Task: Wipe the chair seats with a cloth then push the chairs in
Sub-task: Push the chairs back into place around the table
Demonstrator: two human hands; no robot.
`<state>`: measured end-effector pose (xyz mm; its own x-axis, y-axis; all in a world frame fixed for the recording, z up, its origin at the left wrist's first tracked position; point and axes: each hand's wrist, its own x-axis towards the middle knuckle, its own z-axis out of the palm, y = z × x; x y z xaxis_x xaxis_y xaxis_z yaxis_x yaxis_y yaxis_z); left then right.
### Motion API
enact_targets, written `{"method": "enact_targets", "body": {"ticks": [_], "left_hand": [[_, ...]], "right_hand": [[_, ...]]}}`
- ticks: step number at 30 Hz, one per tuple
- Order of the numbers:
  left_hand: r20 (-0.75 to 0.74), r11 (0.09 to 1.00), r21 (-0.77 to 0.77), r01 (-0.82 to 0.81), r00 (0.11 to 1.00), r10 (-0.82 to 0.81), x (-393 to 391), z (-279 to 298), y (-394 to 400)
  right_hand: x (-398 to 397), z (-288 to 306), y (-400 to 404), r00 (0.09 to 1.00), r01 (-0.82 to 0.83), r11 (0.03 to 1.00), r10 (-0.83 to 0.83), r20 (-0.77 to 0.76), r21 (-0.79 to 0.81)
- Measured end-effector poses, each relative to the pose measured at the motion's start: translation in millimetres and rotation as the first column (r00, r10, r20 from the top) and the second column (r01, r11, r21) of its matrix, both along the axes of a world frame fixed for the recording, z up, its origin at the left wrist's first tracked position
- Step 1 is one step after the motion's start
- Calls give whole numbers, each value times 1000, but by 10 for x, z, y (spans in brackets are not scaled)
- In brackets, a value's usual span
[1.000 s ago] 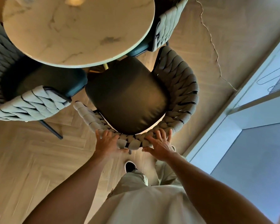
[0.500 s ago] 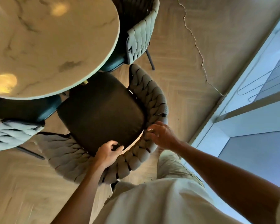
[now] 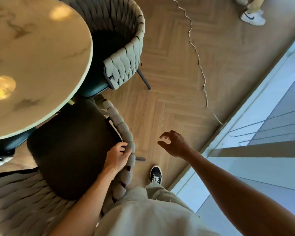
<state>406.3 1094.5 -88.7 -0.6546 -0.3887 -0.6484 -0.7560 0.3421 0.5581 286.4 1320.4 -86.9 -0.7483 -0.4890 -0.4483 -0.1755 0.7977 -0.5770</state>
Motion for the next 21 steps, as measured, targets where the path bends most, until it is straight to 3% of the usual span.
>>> {"method": "enact_targets", "body": {"ticks": [8,13,21], "left_hand": [[-41,937,-199,-287,958,284,-860,-120,58],[-59,886,-239,-397,917,395,-1276,-241,-164],[63,733,-208,-648,739,671,-1920,-517,-525]], "right_hand": [[-741,82,4,1000,-13,1000,13,-13,-3],[-1257,106,-297,995,-97,995,97,20,-3],[-2476,2,-904,920,-391,916,390,32,90]]}}
